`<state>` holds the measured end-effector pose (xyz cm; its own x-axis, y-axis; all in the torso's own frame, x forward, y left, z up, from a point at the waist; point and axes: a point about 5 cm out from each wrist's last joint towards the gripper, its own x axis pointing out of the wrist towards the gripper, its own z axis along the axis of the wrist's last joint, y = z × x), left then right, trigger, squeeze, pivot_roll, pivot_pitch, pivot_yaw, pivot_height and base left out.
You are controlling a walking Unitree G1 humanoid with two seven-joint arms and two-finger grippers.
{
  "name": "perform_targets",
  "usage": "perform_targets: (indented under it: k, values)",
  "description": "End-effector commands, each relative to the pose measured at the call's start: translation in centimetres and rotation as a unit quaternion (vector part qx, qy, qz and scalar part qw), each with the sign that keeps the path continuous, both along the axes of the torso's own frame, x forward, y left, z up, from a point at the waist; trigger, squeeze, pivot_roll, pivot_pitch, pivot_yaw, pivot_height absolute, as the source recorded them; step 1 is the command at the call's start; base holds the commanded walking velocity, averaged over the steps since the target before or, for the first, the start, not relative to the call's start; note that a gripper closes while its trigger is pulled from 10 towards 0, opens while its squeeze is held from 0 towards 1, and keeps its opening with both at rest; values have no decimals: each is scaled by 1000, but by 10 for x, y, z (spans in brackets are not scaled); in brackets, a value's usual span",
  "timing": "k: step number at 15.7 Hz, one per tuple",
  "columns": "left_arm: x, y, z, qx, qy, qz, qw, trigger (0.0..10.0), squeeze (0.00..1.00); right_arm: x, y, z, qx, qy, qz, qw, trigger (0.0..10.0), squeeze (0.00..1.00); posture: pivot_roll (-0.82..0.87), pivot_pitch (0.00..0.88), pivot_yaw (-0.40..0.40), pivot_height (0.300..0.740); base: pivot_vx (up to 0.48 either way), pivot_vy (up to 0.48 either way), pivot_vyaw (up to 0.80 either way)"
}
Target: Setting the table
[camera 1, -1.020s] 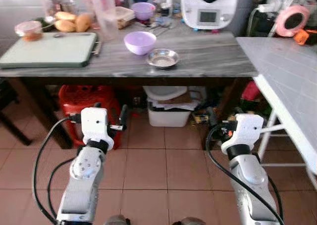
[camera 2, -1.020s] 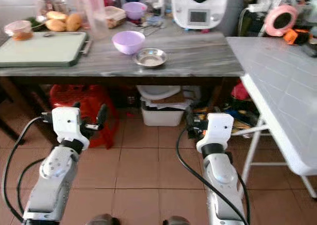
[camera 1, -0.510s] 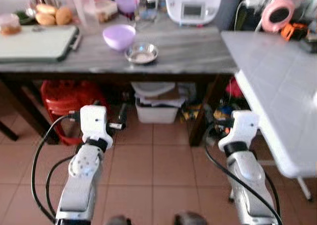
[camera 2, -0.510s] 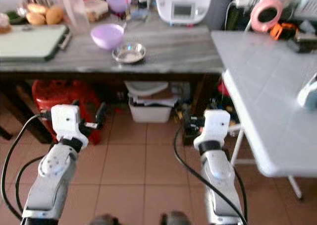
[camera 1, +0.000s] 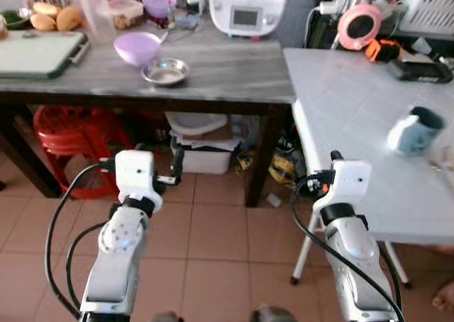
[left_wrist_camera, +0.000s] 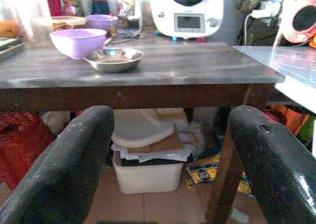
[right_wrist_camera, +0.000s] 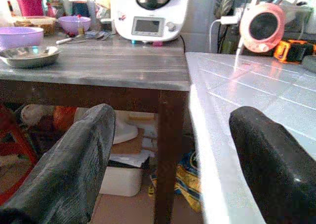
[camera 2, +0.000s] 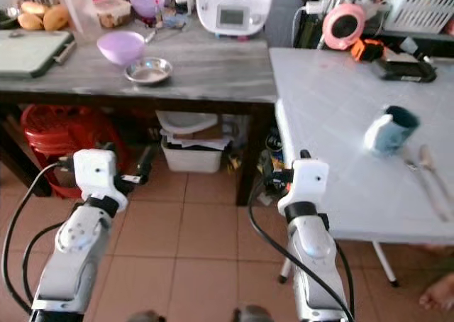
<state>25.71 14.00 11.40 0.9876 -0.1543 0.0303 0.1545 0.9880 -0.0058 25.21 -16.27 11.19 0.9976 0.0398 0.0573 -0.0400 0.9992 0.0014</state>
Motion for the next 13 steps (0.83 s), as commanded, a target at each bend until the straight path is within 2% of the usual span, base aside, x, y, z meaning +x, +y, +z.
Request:
perform_targets:
  k: [1, 13]
  values:
    - [0, -7, 3, -2, -6, -15, 1000, 10000, 0, -1, -7, 1, -8, 0, -11, 1000, 10000, 0, -9, 0, 6, 740, 0, -412, 0]
    - [-1, -7, 2, 2, -4, -18, 1000, 10000, 0, -2, -7, 0, -6, 2, -14, 1000, 10000, 0, -10, 6, 8, 740, 0, -424, 0]
